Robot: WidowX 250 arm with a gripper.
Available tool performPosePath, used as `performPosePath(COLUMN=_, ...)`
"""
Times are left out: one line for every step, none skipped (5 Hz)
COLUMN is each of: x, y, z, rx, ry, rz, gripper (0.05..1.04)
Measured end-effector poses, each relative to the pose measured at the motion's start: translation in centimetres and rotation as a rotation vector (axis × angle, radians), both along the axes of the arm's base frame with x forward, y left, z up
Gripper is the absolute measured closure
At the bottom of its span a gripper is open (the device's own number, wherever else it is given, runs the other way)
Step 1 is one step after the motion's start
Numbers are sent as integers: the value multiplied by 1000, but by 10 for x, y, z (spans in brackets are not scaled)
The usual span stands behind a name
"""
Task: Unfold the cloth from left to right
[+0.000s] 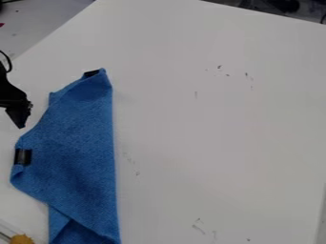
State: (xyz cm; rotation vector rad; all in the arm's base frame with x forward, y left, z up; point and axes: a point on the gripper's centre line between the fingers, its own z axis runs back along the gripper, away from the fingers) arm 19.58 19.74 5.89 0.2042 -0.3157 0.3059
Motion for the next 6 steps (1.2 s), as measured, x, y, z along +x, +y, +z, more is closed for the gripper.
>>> performPosePath(x=-2, y=-2, z=-5, rx=-17, ry=11, rz=8, gripper=84)
performPosePath(x=-5, y=-9, z=-4, rx=-26, ry=29, rz=55, gripper=84)
performPosePath(x=-9, y=-14, z=-5, rx=-33, ry=26, rz=76, gripper=84)
performPosePath(x=-9, y=-20, z=-11, rx=-53, ry=15, rz=61, gripper=84)
performPosePath(x=-11, y=-20, z=-24, rx=-71, ry=17, rz=48, gripper=84)
performPosePath(x=-13, y=-18, z=-34, rx=-69, ry=41, rz=41, gripper=84)
